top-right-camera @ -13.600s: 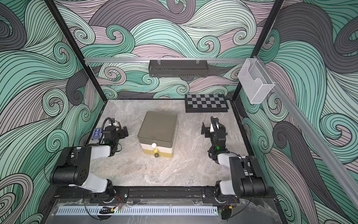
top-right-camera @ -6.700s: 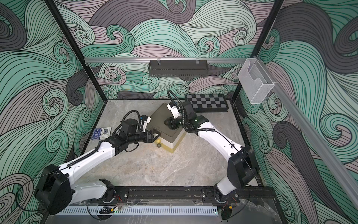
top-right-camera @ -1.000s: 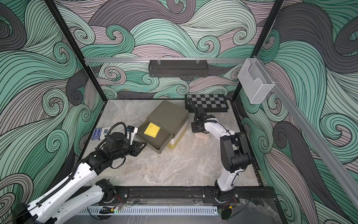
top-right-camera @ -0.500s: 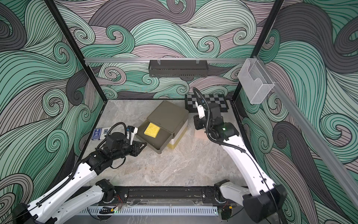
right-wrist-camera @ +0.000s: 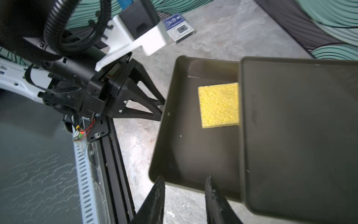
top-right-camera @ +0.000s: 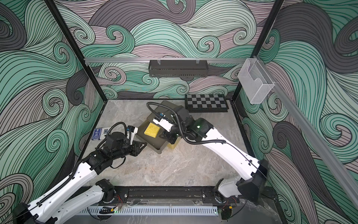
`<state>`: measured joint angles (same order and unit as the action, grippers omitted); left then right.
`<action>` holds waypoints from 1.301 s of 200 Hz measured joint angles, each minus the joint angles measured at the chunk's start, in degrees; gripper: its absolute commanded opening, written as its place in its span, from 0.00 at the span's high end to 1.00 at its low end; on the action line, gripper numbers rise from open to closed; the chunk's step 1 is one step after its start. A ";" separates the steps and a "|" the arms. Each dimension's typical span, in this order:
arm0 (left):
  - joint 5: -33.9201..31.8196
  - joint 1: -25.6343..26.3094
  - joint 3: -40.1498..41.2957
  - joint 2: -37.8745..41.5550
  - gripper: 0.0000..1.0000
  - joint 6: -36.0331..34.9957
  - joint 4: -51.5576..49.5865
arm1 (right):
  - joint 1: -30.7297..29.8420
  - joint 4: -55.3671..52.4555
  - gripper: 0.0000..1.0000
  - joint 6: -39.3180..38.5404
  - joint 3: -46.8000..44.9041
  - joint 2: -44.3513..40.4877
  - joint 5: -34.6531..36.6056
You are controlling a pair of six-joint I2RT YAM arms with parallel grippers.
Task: Take the sponge out of the drawer
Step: Place the sponge at the center of the board, then pick up the sponge from the drawer.
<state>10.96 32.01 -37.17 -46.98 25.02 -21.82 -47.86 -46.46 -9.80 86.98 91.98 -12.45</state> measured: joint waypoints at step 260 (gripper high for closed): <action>0.00 0.00 0.13 0.46 0.86 0.04 0.04 | -1.86 -2.95 0.61 -4.48 17.33 29.22 9.53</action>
<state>10.96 32.01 -37.04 -46.52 25.06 -21.78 -49.71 -49.41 -14.28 104.31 121.21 -2.92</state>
